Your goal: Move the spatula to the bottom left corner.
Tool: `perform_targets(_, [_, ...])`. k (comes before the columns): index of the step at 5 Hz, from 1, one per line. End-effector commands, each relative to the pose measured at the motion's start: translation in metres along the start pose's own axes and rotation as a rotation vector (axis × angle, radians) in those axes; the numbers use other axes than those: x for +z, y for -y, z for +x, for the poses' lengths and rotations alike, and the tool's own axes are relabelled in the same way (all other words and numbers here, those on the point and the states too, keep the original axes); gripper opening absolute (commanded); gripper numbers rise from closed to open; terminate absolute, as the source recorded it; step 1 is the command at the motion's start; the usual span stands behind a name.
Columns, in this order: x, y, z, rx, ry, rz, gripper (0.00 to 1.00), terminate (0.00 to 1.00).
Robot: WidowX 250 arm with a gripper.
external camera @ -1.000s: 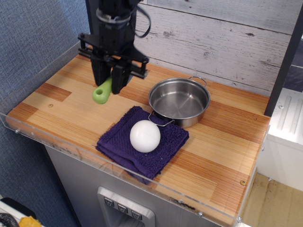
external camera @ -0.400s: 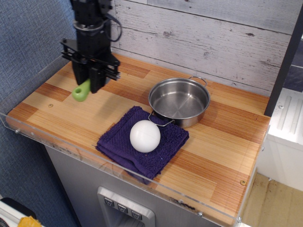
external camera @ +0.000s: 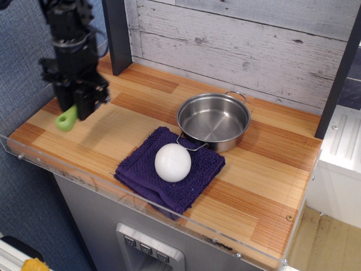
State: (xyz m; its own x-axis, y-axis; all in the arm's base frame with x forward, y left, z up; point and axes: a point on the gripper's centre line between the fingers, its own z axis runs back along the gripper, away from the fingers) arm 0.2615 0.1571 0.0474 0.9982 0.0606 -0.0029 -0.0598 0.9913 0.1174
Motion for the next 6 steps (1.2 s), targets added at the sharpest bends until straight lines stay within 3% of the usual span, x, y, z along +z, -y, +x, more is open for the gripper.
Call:
perform_targets(1, [-0.015,-0.012,-0.016,0.017,0.007,-0.008,0.0,0.0])
perform_targets(3, [-0.029,-0.025,-0.005,0.028,-0.01,-0.014,0.0,0.0])
perform_targets(4, [-0.029,-0.022,-0.004,0.007,-0.025,-0.03,1.0,0.0])
perform_targets(6, [0.001,-0.009,-0.004,-0.004,0.026,-0.027,1.0,0.0])
